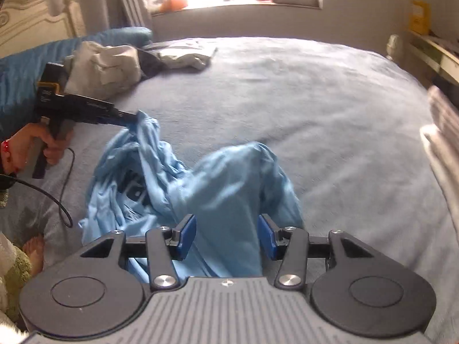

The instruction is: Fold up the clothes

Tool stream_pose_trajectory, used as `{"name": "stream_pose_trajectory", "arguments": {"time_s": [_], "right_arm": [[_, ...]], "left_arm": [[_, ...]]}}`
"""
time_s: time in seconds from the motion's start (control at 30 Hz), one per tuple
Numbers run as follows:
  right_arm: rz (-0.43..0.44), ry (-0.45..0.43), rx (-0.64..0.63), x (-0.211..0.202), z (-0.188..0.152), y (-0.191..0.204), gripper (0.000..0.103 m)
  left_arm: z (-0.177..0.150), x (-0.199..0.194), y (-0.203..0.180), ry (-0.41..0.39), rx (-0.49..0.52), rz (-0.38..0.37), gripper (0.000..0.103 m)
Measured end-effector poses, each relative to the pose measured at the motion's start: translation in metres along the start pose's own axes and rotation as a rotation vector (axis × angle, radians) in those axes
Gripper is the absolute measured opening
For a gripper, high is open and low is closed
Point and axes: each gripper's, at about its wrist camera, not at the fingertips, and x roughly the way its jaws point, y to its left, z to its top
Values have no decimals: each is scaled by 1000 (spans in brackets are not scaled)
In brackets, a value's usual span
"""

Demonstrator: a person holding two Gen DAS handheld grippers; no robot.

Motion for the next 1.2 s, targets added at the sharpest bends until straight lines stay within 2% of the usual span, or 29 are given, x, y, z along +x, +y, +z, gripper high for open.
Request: {"name": "stream_pose_trajectory", "arguments": {"time_s": [0.1,0.13,0.2,0.27,0.33,0.47,0.63,0.7,0.8,0.83,0.9,0.97,1.13,1.2], "right_arm": [[-8,47,-151,52,4,30,48],[-29,74,-183,68,0,36,44],[-55,105,-164,86,-4,32,21],[-35,82,-52,78,-5,16,7],[-31,39,67,59,-5,-3,6],[-93,-7,329,7,-24,-54,5],[-230,44,707,-25,-81,-115,8],[-276,60,757,-31,-92,-122,10],[-330,14,667,-37,-86,-108,14],[-328,-17,593,-37,-75,-97,20],[-300,-85,423,-33,-50,-73,30],[-222,-119,238,-23,-29,-44,44],[-34,-22,-117,43,-4,19,48],[-21,37,-201,69,-5,34,47]], "left_arm": [[-5,-9,-6,-12,31,10,44],[-7,-12,-9,-17,42,14,47],[-10,-18,-11,-15,71,18,51],[-14,-21,-11,-11,105,17,54],[-19,-24,-11,-5,143,11,55],[-28,-19,-10,37,187,-32,55],[-42,-8,-21,72,269,-42,56],[-48,-5,-26,83,307,-29,56],[-52,-2,-32,88,354,-6,56],[-53,-2,-34,89,365,1,56],[-55,-1,-36,90,384,13,56],[-57,0,-38,92,395,23,56],[-60,7,-48,80,437,56,55],[-61,9,-51,74,456,67,54]]}}
